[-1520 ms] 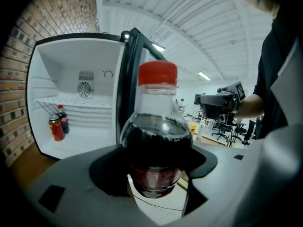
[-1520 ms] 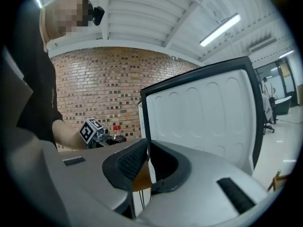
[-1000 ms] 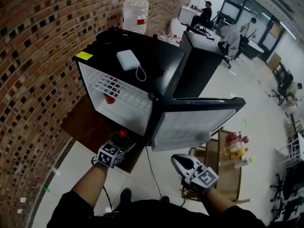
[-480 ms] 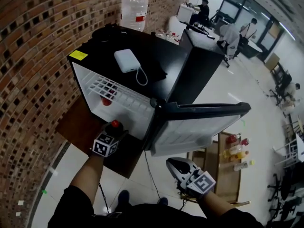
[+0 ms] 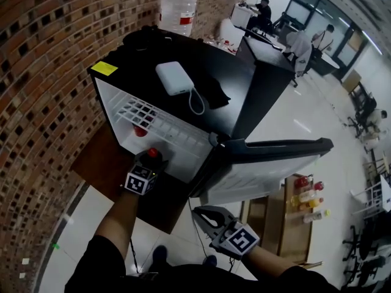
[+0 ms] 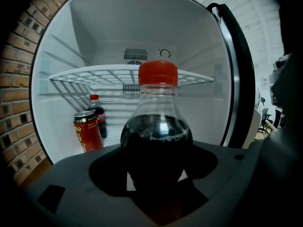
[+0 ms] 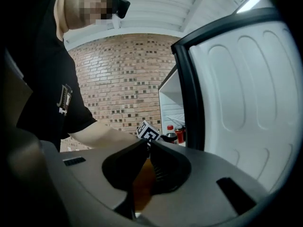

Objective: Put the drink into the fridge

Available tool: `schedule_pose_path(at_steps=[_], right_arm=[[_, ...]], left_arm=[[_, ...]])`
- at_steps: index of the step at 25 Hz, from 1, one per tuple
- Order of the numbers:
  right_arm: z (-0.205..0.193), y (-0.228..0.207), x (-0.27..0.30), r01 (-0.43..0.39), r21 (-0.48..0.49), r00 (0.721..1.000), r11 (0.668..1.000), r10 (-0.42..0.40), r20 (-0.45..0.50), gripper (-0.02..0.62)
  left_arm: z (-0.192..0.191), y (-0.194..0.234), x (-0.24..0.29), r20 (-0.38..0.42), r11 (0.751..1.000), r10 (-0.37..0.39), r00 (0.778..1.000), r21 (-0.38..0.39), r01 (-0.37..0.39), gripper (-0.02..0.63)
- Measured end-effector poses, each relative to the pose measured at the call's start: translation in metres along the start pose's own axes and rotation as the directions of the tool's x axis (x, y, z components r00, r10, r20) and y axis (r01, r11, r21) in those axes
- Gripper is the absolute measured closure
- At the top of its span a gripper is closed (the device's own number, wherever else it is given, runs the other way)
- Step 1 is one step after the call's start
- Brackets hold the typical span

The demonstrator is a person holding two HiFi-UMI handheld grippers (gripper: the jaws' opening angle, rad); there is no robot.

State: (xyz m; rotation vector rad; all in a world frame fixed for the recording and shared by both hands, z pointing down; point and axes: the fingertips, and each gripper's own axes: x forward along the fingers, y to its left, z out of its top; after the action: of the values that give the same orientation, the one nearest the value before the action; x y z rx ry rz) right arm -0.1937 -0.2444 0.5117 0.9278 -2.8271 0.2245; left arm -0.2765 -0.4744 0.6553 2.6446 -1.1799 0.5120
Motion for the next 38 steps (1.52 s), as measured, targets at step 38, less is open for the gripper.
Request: schedule_pose_path(at_steps=[38], right_arm=[[-0.030, 0.002, 0.027, 0.010, -0.001, 0.996, 1.000, -0.010, -0.093, 0.558]], left_arm=[[0.018, 0.058, 0.088, 0.071, 0.998, 0.061, 0.996, -0.011, -0.060, 0.295]])
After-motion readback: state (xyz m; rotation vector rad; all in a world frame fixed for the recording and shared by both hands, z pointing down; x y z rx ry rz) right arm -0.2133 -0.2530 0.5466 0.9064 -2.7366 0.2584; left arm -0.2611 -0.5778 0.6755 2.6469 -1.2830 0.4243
